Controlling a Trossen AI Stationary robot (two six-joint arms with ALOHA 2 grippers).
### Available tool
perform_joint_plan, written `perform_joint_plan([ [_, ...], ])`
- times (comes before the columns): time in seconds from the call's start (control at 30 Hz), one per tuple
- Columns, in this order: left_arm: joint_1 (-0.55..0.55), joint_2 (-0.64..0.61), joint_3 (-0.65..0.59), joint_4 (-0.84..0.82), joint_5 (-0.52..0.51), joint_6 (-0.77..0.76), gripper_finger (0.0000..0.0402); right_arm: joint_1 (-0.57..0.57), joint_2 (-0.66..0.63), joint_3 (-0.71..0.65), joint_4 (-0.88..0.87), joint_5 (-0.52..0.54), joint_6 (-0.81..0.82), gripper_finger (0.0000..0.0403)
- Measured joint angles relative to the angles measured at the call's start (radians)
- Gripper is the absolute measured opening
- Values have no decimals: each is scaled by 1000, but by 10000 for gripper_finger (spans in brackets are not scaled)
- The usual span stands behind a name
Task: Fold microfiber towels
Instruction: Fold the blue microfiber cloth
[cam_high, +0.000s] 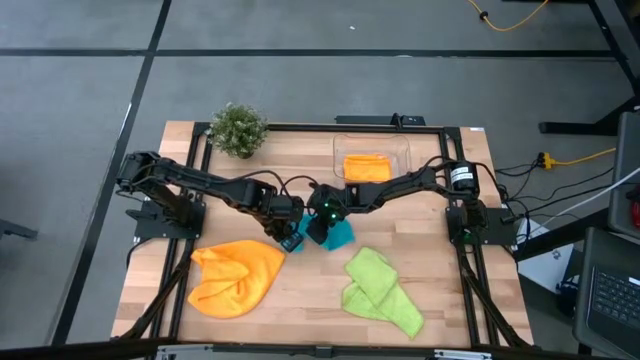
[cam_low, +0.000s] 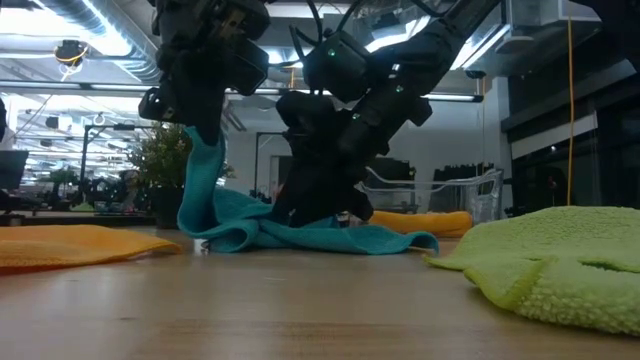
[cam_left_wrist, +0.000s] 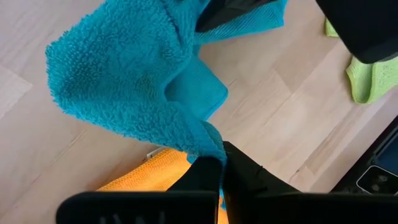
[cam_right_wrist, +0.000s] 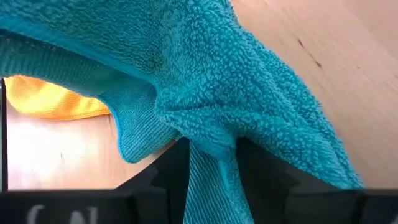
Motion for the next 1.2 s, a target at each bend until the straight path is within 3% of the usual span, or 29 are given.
perform_joint_plan([
  [0.13,0,0,0,0,0,0,0,1,0,0,0,23,23,103],
  [0.37,0,0,0,0,0,0,0,14,0,0,0,112,-25,10],
  [0.73,-18,-6,1,-9,-31,52,0,20,-31,0,-36,75,-55,4],
  [1.03,-55,-47,6,-32,-132,55,0,34,-240,55,-367,186,-244,2],
  [1.2,-70,-88,74,-53,-224,128,0,59,-350,112,-527,196,-322,1],
])
